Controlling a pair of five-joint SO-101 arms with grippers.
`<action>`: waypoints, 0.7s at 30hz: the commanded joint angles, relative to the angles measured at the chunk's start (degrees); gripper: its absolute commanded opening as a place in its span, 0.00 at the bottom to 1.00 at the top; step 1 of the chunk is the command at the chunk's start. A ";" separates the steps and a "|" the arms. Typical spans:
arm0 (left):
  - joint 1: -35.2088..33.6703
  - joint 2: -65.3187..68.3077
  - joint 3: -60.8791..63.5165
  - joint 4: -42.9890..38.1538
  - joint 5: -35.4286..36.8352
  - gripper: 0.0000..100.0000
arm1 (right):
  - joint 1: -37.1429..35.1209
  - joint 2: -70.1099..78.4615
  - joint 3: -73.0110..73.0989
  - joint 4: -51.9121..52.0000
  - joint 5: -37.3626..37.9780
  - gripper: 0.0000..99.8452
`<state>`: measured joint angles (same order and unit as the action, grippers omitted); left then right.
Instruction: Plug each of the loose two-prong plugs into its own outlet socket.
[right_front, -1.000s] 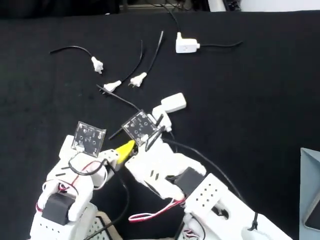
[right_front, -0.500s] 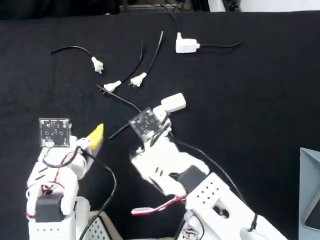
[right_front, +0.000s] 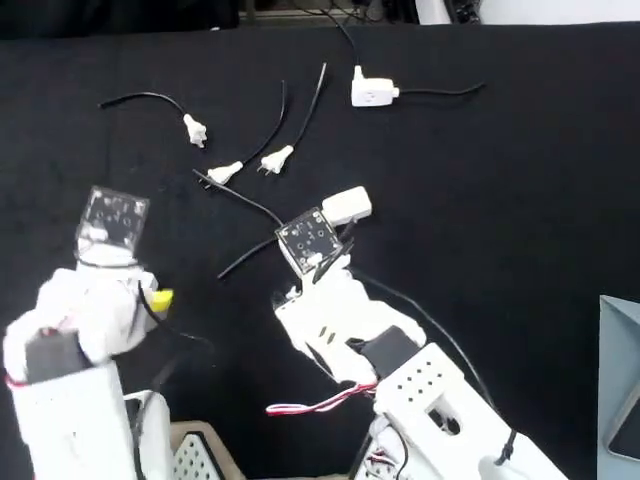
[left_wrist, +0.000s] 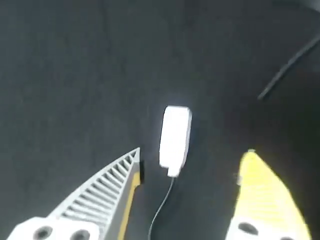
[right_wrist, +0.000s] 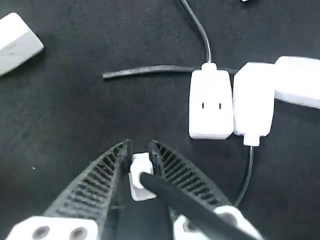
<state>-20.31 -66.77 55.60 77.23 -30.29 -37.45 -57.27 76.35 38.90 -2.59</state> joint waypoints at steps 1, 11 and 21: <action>-6.81 12.57 -8.84 2.90 -5.89 0.39 | 0.44 -0.92 -0.31 -1.05 0.44 0.01; -10.77 25.41 -4.18 -5.36 -13.01 0.38 | 0.35 -0.92 -0.31 -1.05 0.44 0.01; -9.45 31.65 7.43 -25.85 -13.10 0.31 | 0.35 -0.92 -0.22 -0.97 0.44 0.01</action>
<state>-30.42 -36.79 61.23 57.80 -43.03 -37.45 -57.27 76.53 38.90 -2.59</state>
